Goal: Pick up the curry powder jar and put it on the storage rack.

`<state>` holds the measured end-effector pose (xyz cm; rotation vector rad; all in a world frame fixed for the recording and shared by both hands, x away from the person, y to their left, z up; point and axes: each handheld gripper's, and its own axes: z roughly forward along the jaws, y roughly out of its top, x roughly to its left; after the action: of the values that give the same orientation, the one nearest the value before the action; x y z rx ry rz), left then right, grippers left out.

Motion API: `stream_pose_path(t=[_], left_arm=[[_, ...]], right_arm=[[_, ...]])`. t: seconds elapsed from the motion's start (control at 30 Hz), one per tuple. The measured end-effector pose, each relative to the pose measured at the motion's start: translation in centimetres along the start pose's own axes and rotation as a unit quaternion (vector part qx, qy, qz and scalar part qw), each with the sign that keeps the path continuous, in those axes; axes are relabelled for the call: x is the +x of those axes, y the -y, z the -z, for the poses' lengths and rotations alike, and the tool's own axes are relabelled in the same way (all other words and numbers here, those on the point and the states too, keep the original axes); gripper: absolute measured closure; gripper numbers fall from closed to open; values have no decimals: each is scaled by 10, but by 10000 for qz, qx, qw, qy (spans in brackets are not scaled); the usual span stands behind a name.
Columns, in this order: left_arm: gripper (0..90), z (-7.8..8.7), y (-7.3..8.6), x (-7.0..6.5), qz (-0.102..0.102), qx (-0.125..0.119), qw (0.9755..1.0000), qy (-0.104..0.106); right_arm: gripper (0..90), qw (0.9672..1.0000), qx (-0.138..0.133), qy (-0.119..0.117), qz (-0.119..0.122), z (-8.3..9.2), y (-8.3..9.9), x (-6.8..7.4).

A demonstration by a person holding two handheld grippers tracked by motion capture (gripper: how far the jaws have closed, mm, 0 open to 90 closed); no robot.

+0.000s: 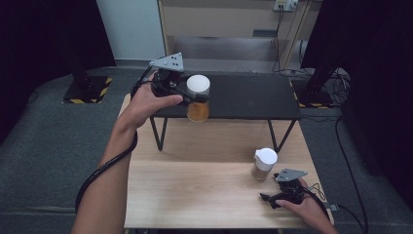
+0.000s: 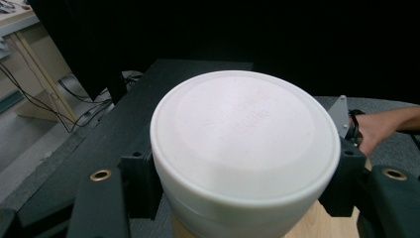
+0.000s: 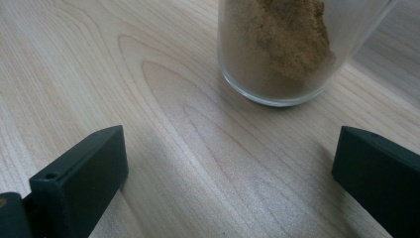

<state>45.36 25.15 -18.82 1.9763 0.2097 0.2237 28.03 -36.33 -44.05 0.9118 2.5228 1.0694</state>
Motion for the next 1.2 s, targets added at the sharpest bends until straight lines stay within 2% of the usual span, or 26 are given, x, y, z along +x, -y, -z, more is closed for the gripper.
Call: stream_pose_path(t=[0.13,0.47,0.6,0.8,1.07,1.2], left_arm=[[327,-3,-2,7,18,62,10000,-48],[328,-9,2,25,157,-28,9998,-106],[327,-13,2,31,191,52,9997,-136],[328,-14,7,38,280,-57,9995,-168],[327,-14,14,44,388,10,9990,-219],[327,-13,20,45,459,-67,9987,-228]], right_arm=[[16,10000,5,-1,-6,0,0,0],[16,10000,7,0,-10,1,0,0],[16,10000,7,1,-17,1,1,1],[16,10000,8,-3,-12,2,2,1],[16,10000,5,-1,-12,3,2,1],[16,10000,6,0,-18,3,2,1]])
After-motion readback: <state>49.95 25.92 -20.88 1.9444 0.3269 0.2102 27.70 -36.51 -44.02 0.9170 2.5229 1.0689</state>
